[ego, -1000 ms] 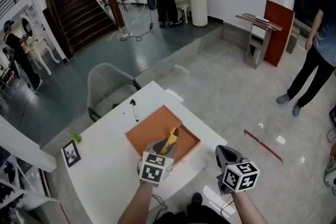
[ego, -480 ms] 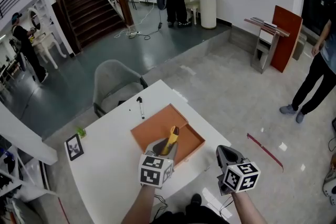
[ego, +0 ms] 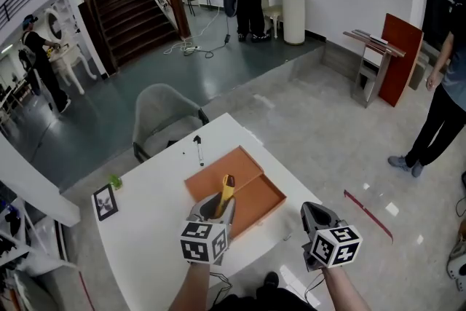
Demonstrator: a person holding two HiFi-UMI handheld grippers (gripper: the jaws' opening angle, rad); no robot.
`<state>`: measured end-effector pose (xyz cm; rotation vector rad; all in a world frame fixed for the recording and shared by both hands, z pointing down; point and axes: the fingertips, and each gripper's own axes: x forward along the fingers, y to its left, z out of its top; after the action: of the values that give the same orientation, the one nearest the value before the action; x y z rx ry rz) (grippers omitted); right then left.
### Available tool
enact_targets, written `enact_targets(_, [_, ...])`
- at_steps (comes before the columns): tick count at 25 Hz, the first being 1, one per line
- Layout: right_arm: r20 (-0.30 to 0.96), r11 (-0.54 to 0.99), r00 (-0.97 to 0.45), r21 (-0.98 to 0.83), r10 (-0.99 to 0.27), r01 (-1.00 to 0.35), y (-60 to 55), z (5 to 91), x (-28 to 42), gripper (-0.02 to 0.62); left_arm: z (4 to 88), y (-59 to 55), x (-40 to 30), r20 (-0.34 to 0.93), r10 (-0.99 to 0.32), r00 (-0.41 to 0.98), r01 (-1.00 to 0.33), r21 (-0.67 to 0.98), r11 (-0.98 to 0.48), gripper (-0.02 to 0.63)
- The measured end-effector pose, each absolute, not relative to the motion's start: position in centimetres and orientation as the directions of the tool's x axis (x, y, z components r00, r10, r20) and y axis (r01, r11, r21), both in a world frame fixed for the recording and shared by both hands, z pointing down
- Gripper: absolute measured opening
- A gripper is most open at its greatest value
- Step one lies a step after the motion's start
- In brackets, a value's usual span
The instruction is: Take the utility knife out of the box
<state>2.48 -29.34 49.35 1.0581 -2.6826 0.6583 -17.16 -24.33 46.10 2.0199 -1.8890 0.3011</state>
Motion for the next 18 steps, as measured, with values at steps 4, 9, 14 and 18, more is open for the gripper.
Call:
enact_targets(4, [0.321, 0.654, -0.731, -0.328, -0.602, -0.682, -29.3, 49.1, 2.5, 0.002, 45.8, -23.8, -18.0, 0.372, -0.926, 0.064, -0.991, 0.131, -0.016, 0.118])
enact_targets(9, [0.321, 0.662, -0.734, -0.318, -0.598, -0.678, -29.3, 48.8, 2.1, 0.0, 45.5, -23.1, -19.2, 0.358, -0.933, 0.033, -0.99, 0.139, 0.018, 0.118])
enact_targets(14, [0.316, 0.673, -0.74, -0.309, -0.594, -0.672, -29.1, 48.6, 1.6, 0.0, 45.8, -22.3, -20.1, 0.352, -0.936, 0.015, -0.988, 0.152, 0.042, 0.118])
enact_targets(18, [0.307, 0.684, -0.746, -0.299, -0.591, -0.666, -29.0, 48.4, 1.3, 0.0, 45.8, -22.0, -20.3, 0.346, -0.938, 0.008, -0.986, 0.161, 0.051, 0.118])
